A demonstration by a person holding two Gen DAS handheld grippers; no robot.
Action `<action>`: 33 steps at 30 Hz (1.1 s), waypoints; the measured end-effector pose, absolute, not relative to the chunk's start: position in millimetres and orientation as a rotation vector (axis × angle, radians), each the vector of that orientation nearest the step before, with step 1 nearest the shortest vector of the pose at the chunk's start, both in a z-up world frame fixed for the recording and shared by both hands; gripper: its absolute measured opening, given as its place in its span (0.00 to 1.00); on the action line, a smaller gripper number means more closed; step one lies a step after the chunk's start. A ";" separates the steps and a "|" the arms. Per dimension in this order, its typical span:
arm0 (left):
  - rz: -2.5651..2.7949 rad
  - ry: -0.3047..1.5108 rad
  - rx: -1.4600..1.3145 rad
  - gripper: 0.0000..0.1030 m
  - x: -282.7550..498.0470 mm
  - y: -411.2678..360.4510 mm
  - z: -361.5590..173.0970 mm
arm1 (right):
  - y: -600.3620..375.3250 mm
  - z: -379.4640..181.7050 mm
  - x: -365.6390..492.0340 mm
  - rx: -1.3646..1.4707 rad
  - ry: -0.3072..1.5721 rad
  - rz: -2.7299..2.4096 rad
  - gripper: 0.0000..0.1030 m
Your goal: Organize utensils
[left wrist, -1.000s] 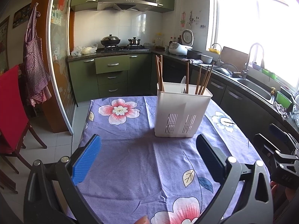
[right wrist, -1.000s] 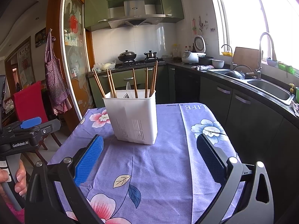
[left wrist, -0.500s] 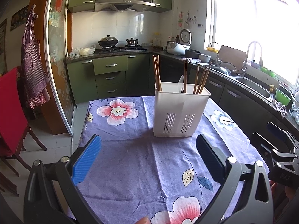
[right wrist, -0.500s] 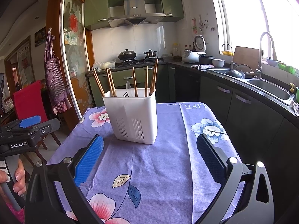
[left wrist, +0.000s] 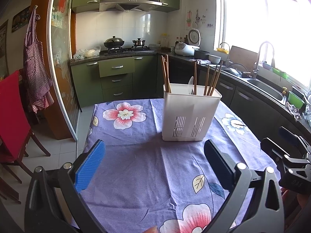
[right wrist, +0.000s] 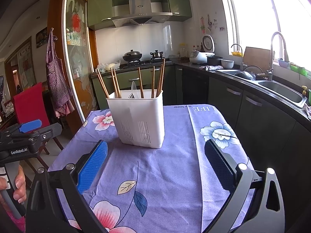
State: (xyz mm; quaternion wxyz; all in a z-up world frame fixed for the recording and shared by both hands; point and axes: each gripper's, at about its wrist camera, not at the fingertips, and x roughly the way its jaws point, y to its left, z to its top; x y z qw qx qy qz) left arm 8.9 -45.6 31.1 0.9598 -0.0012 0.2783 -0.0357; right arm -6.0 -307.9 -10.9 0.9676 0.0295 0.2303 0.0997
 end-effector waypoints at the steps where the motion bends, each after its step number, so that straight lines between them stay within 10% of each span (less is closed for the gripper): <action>1: -0.073 0.565 -0.003 0.94 9.2 -45.6 30.9 | -308.4 -11.2 -5.8 0.060 0.466 0.202 0.96; 33: -0.042 0.520 0.024 0.94 7.9 -42.6 29.4 | -306.5 -16.2 -1.7 0.065 0.481 0.202 0.96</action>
